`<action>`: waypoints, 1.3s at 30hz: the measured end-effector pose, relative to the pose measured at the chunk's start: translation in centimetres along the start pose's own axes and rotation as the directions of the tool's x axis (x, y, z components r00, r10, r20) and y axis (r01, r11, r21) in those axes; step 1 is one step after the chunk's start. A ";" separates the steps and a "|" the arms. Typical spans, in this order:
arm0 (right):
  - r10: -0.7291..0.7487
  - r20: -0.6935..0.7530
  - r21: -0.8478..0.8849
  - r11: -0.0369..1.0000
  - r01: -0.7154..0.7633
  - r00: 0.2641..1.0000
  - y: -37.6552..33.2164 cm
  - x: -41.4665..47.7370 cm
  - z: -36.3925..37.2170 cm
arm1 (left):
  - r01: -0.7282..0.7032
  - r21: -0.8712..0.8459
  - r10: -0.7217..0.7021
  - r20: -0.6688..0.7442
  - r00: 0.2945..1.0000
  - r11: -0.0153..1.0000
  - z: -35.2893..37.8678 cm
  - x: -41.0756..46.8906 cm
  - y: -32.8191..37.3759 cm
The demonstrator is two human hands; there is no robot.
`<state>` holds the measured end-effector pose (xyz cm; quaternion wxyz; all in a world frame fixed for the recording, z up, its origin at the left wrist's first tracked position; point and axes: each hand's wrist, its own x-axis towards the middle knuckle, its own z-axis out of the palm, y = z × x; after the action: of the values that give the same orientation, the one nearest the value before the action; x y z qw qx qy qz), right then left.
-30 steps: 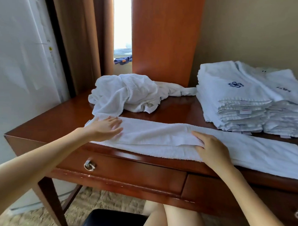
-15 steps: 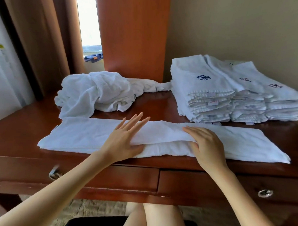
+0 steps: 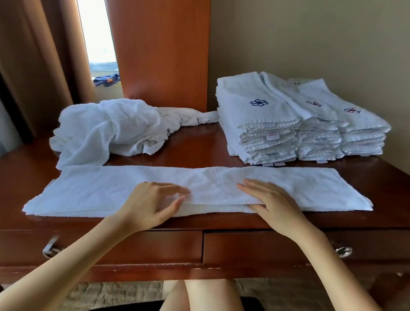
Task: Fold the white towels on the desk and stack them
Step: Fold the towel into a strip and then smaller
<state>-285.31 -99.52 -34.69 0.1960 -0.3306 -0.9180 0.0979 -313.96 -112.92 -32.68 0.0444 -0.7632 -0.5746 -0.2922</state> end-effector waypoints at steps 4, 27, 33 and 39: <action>0.012 0.093 -0.044 0.999 -0.008 0.996 1.6 0.1 -0.9 | 0.050 0.111 -0.080 0.277 0.958 0.992 1.7 1.3 0.3; 0.717 0.149 -0.358 0.681 -0.639 0.681 11.4 -7.1 -10.3 | 0.133 0.191 -0.188 0.312 0.931 0.973 2.8 5.2 4.5; 0.355 0.090 -0.212 0.920 -0.331 0.930 6.4 -1.8 -10.2 | 0.083 0.186 -0.151 0.390 0.908 0.979 9.0 12.8 8.9; 0.307 0.170 -0.130 0.949 -0.287 0.936 6.6 3.2 -3.1 | 0.114 0.273 -0.227 0.429 0.874 0.955 13.8 14.3 10.6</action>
<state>-282.49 -92.29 -33.01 0.0741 -0.4645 -0.8756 0.1098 -296.48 -98.76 -34.13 -0.0260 -0.7454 -0.6652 -0.0363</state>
